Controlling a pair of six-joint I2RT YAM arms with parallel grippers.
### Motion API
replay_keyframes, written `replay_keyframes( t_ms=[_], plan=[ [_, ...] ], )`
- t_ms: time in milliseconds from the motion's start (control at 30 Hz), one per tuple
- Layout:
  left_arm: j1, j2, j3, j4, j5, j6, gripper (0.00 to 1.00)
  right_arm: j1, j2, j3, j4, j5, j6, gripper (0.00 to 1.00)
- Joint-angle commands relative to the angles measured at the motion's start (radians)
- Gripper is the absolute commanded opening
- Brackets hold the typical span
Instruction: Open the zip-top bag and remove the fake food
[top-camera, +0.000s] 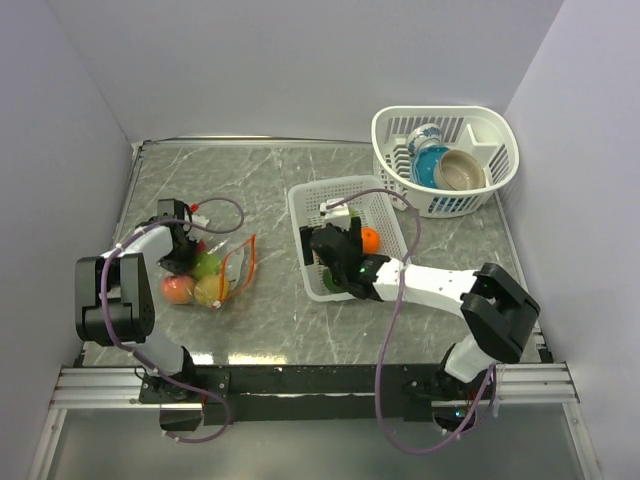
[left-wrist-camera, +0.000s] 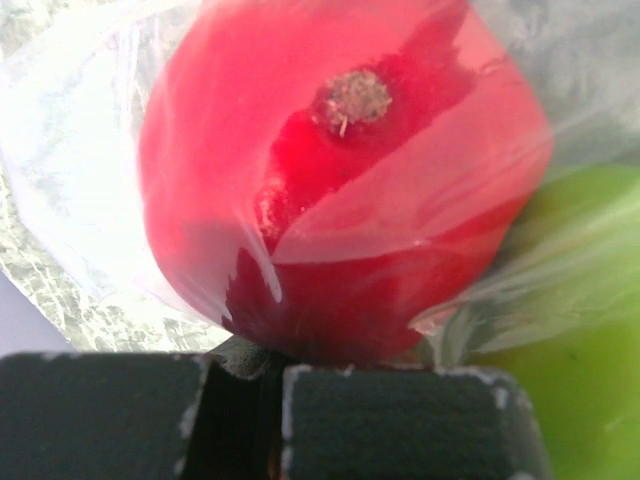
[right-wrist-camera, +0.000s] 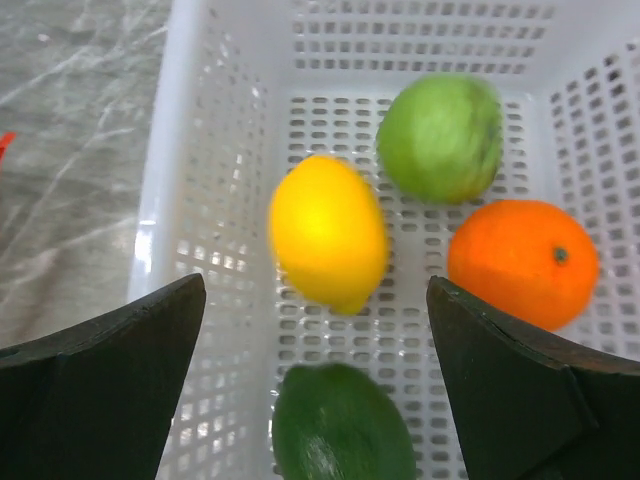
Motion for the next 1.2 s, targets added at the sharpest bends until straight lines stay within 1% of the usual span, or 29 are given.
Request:
replay_keyframes(
  t_ms=[0,33,67,100,133,167,200,267,300,333,367,467,633,833,900,933,1000,1033,1067,1167],
  plan=[
    [0.001,-0.014,-0.025,-0.043,0.053,0.014,0.01,0.04,-0.105,0.048,-0.018,0.052,-0.046,1.0],
    [0.001,-0.008,-0.026,-0.039,0.046,0.014,0.01,0.062,-0.128,0.037,-0.001,0.053,-0.063,1.0],
    [0.003,0.005,-0.028,-0.025,0.039,0.015,0.01,0.124,-0.165,0.027,0.043,0.053,-0.101,1.0],
    [0.001,0.012,-0.03,-0.019,0.035,0.015,0.01,0.16,-0.173,0.024,0.063,0.052,-0.121,1.0],
    [0.001,0.019,-0.031,-0.014,0.033,0.017,0.01,0.192,-0.173,0.022,0.097,0.046,-0.14,1.0],
    [0.001,0.028,-0.03,-0.005,0.036,0.018,0.01,0.256,-0.149,0.037,0.106,0.038,-0.163,1.0],
    [0.0,0.03,-0.033,0.001,0.038,0.024,0.01,0.28,-0.13,0.043,0.117,0.023,-0.169,0.98],
    [-0.003,0.033,-0.034,0.01,0.05,0.032,0.01,0.312,-0.08,0.059,0.157,-0.034,-0.174,0.91],
    [-0.003,0.032,-0.031,0.01,0.058,0.037,0.01,0.327,-0.017,0.066,0.164,-0.058,-0.168,0.83],
    [-0.006,0.03,-0.031,0.007,0.059,0.038,0.01,0.33,0.017,0.079,0.169,-0.081,-0.16,0.78],
    [-0.009,0.023,-0.031,0.009,0.062,0.04,0.01,0.333,0.081,0.114,0.166,-0.103,-0.148,0.69],
    [-0.015,0.007,-0.02,-0.012,0.071,0.047,0.01,0.343,0.184,0.177,0.193,-0.135,-0.169,0.56],
    [-0.025,-0.016,-0.008,-0.065,0.108,0.047,0.01,0.335,0.296,0.289,0.238,-0.164,-0.22,0.55],
    [-0.032,-0.082,-0.034,-0.117,0.165,0.078,0.01,0.312,0.376,0.352,0.249,-0.224,-0.229,0.62],
    [-0.034,-0.097,-0.042,-0.118,0.17,0.083,0.01,0.307,0.387,0.355,0.252,-0.253,-0.22,0.68],
    [-0.034,-0.1,-0.043,-0.118,0.17,0.083,0.01,0.306,0.388,0.352,0.258,-0.296,-0.214,0.7],
    [-0.035,-0.094,-0.04,-0.114,0.167,0.077,0.01,0.306,0.395,0.349,0.266,-0.356,-0.209,0.84],
    [-0.034,-0.091,-0.039,-0.112,0.164,0.073,0.01,0.306,0.398,0.341,0.269,-0.403,-0.21,0.91],
    [-0.035,-0.082,-0.039,-0.109,0.161,0.07,0.01,0.306,0.399,0.338,0.27,-0.483,-0.212,1.0],
    [-0.038,-0.065,-0.031,-0.102,0.148,0.058,0.01,0.307,0.404,0.318,0.267,-0.612,-0.21,1.0]
  ],
)
